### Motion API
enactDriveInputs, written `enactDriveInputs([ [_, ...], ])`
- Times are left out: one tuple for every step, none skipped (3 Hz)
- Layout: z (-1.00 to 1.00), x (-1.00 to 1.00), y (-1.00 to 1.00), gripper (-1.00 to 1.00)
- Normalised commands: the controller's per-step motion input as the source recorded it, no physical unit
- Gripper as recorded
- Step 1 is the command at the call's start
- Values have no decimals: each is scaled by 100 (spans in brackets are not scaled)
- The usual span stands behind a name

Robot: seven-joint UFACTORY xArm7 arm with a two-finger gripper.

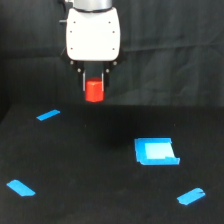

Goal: Pick up the red object from the table

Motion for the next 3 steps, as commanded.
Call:
enactDriveInputs([
  [10, -1, -1, -95],
  [10, -1, -1, -95],
  [10, -1, -1, -93],
])
